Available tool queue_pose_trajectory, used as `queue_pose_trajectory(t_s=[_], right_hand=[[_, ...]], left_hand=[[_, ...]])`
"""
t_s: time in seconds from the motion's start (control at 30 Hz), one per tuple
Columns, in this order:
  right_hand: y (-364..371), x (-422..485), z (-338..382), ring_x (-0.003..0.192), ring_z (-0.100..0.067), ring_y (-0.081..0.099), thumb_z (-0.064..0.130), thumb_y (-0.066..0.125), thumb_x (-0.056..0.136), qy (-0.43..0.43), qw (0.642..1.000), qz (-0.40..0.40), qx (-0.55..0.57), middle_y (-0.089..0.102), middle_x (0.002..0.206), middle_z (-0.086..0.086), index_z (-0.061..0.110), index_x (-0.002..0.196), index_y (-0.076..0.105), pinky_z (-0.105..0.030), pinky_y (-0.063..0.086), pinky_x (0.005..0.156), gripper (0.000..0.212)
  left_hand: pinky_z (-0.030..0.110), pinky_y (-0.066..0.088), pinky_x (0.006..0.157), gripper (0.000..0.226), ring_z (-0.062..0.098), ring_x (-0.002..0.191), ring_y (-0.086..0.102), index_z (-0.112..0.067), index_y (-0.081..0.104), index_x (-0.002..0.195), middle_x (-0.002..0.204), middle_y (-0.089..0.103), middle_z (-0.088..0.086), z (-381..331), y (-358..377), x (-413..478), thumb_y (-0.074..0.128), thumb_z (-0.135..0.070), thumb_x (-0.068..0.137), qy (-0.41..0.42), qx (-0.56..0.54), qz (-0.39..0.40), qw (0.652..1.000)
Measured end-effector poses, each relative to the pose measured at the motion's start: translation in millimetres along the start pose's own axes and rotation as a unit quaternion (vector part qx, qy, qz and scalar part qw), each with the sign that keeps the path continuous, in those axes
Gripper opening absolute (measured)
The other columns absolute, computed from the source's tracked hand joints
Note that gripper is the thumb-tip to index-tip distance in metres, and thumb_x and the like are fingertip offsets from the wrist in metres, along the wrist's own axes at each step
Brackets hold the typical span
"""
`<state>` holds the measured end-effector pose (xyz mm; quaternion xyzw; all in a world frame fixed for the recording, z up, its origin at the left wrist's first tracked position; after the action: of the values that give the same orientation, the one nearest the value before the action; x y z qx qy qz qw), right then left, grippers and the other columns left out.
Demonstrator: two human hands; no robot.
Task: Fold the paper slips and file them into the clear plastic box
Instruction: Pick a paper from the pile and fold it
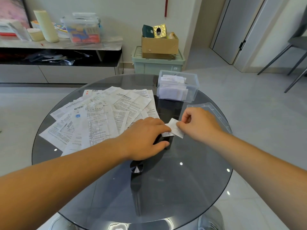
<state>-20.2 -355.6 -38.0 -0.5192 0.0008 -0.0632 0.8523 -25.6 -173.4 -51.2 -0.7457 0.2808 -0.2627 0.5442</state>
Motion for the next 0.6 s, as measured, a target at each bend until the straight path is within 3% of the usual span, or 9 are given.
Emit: queue_pose_trajectory(t_s=[0.17,0.3,0.47,0.6], right_hand=[[-2,1,-6,0.084,-0.019,0.061,0.026,0.065,0.088,0.018,0.998,-0.049,-0.026,0.065,0.077,0.010,0.024,0.076,0.058,-0.039,0.041,0.092,0.014],[0,0,-10,0.091,-0.020,0.060,0.030,0.061,0.091,0.015,0.996,-0.076,-0.047,0.067,0.085,0.010,0.027,0.081,0.059,-0.037,0.033,0.087,0.010],[6,-3,-11,0.095,-0.019,0.055,0.043,0.064,0.089,-0.015,0.996,-0.064,-0.062,0.063,0.084,0.013,0.029,0.084,0.058,-0.035,0.029,0.085,0.016],[9,-3,-8,0.100,-0.017,0.049,0.043,0.066,0.089,-0.062,0.996,-0.031,-0.049,0.060,0.091,0.012,0.031,0.095,0.064,-0.036,0.032,0.089,0.014]], left_hand=[[0.040,0.035,0.112,0.050,0.016,0.136,0.038,-0.034,0.050,0.145,0.150,0.043,-0.005,-1,4,-5,0.041,-0.056,0.100,0.013,0.065,0.039,0.997],[0.038,0.034,0.112,0.051,0.015,0.136,0.037,-0.034,0.050,0.144,0.151,0.041,-0.006,-1,5,-7,0.040,-0.057,0.100,0.011,0.064,0.043,0.997],[0.035,0.036,0.110,0.047,0.014,0.131,0.041,-0.033,0.055,0.139,0.145,0.045,-0.007,2,1,-10,0.045,-0.055,0.099,0.014,0.049,0.027,0.998],[0.030,0.038,0.108,0.047,0.014,0.131,0.043,-0.031,0.056,0.139,0.149,0.039,-0.005,5,2,-12,0.049,-0.053,0.098,0.016,0.030,0.026,0.999]])
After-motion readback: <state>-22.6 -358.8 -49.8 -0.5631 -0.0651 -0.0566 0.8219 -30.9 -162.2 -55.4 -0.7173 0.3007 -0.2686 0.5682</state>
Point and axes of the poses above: each hand's wrist, its own x-axis towards the middle knuckle, its own y-axis out of the palm, z = x × y, the point moved 4 cm from there along x, towards the middle knuckle
